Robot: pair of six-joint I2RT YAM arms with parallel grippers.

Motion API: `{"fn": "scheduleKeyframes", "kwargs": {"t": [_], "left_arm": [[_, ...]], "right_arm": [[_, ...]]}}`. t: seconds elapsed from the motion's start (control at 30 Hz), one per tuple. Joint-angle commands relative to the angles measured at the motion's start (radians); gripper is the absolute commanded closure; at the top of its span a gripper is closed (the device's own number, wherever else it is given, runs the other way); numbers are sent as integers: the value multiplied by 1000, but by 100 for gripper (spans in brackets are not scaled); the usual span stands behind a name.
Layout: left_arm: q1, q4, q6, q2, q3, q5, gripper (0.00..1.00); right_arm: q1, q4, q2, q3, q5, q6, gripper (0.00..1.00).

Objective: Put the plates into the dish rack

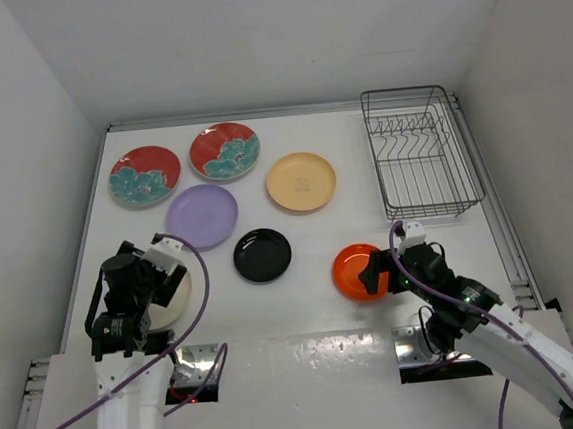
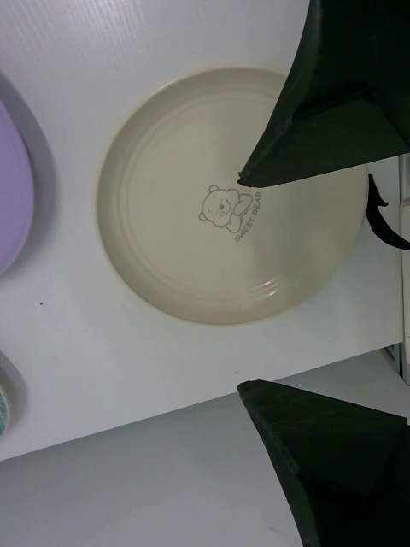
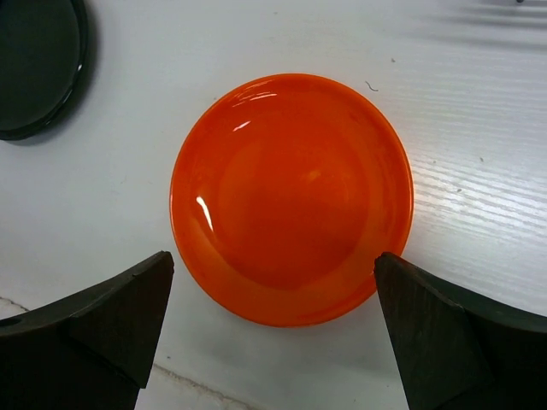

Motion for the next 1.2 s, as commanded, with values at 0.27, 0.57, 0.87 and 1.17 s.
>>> {"fn": "scheduleKeyframes", "kwargs": {"t": [0.27, 0.57, 0.87, 1.17], "left_arm": [[-1, 18, 41, 35, 41, 38, 0], [-1, -26, -65, 416, 400, 125, 4], [91, -255, -135, 1076, 762, 247, 21], [282, 80, -413, 1256, 906, 382, 18]], "right_arm": [[2, 75, 60, 77, 40, 33, 0], [-1, 217, 304, 293, -18, -151, 8], [-39, 289, 678, 583, -121, -295, 7], [-117, 326, 884, 726, -240, -272, 7]]}}
